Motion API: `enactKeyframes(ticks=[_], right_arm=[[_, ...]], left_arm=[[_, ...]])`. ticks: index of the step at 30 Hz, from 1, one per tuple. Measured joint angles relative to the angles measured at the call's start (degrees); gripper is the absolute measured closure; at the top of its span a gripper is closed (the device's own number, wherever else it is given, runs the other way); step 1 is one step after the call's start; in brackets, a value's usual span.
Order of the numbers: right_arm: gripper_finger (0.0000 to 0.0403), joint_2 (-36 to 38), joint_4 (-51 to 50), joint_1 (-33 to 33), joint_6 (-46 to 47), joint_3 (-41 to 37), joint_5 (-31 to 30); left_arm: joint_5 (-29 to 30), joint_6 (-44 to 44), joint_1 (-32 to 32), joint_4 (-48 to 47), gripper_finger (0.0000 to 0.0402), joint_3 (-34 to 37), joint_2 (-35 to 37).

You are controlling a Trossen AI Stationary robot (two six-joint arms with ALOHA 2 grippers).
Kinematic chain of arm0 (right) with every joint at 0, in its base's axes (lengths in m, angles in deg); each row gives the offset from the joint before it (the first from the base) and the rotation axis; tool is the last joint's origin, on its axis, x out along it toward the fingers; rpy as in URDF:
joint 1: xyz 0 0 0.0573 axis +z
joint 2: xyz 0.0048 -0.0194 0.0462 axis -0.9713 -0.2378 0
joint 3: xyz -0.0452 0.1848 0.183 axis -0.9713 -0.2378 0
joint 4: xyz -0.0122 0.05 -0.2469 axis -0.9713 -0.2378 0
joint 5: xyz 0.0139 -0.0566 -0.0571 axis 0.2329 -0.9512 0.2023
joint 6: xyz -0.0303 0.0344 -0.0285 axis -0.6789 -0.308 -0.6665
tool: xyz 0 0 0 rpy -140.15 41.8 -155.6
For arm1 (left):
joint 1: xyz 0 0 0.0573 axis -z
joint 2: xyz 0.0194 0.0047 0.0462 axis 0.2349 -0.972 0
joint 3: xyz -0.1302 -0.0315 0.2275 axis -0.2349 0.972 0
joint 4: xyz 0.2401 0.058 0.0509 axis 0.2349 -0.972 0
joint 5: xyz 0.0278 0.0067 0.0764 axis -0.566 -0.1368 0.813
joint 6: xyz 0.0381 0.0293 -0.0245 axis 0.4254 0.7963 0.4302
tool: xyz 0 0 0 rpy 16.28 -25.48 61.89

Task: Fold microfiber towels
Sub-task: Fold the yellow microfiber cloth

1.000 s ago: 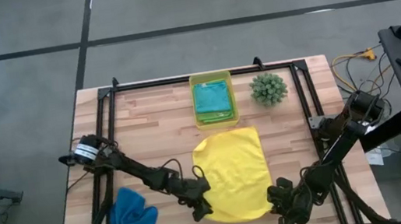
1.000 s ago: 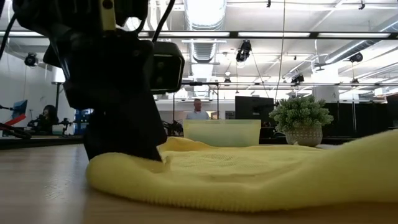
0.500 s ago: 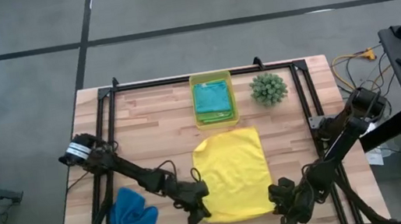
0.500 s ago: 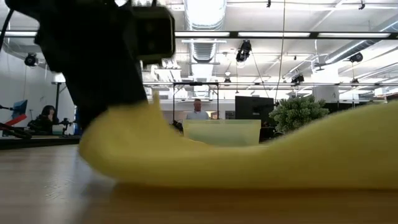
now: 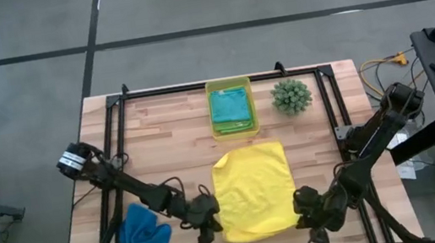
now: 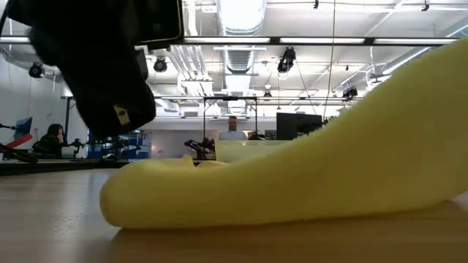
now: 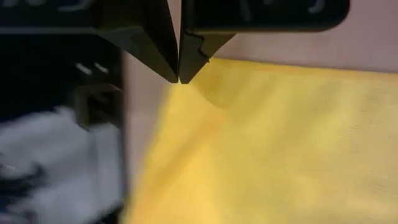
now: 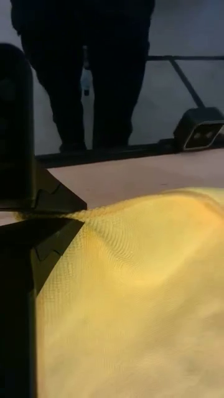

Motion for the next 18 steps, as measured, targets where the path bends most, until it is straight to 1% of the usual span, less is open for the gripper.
enactKeyframes(ticks=[2,3,6,7,8,10,14,18], right_arm=[[0.0394,0.3,-0.3,-0.1,-0.8,0.0,0.0],[0.0394,0.4,-0.2,-0.3,-1.0,0.0,0.1],[0.0394,0.5,-0.3,-0.4,-1.0,-0.1,0.0],[0.0394,0.5,-0.4,-0.5,-1.0,-0.2,0.0],[0.0394,0.5,-0.2,-0.4,-1.0,-0.2,0.0],[0.0394,0.5,-0.2,-0.4,-0.5,-0.2,0.1],[0.0394,0.4,-0.1,-0.3,2.6,-0.2,0.5],[0.0394,0.4,0.0,0.1,5.2,-0.2,2.1]], left_arm=[[6.6,2.5,-0.5,-2.5,0.0402,0.0,0.7],[10.7,5.9,-0.7,-4.5,0.0401,0.0,1.1],[21.5,19.7,-1.9,-5.6,0.0401,0.1,1.6],[24.9,23.5,-2.7,-5.6,0.0401,0.1,1.6],[26.8,25.7,-3.9,-5.6,0.0401,0.1,1.5],[27.1,26.2,-7.6,-5.4,0.0401,0.5,0.6],[23.0,24.5,-16.2,-5.8,0.0401,1.1,-2.0],[22.5,25.1,-22.9,-5.7,0.0401,0.9,-4.0]])
